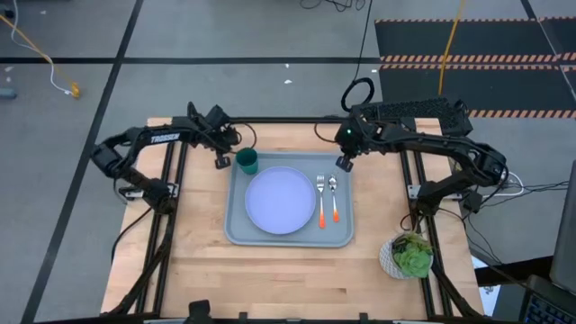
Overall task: Pick and place plate/cup/fork/spoon on tray
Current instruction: Adjust the gray serving tray
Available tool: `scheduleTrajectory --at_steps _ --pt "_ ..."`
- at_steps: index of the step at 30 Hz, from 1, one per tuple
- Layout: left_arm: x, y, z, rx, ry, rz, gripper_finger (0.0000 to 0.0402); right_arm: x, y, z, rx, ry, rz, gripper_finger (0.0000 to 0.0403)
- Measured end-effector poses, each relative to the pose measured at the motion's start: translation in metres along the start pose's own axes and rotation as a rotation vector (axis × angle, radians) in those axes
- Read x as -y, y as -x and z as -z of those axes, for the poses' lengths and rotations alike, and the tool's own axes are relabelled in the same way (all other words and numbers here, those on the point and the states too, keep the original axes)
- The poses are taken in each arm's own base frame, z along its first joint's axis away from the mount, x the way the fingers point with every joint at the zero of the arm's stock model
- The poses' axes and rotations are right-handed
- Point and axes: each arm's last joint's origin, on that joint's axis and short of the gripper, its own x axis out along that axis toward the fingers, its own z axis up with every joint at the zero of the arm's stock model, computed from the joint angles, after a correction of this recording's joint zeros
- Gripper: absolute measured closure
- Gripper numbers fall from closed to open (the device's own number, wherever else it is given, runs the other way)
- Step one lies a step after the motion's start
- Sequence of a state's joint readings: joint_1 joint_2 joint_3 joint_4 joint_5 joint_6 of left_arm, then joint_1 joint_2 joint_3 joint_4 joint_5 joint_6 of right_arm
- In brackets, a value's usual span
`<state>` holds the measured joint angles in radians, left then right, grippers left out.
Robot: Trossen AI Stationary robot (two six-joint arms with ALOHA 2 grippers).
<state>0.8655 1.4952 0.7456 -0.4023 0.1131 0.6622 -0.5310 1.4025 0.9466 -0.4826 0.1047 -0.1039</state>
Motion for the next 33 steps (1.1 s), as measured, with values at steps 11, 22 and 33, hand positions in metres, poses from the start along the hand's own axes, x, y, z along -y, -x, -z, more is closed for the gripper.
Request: scheduleTrajectory --at_steps 11,22,33 --pt "-0.003 -0.025 -0.002 -0.024 -0.013 0.027 0.0401 0.006 -0.031 -0.003 -0.126 0.099 -0.012 0.0403" --pt "-0.006 -0.024 -0.008 0.063 -0.070 0.027 0.0400 0.020 -0.066 -0.040 -0.251 0.171 -0.029 0.0403" --pt "-0.002 -0.024 -0.011 0.099 -0.070 0.066 0.0401 0.021 -0.086 -0.034 -0.321 0.203 -0.076 0.0403"
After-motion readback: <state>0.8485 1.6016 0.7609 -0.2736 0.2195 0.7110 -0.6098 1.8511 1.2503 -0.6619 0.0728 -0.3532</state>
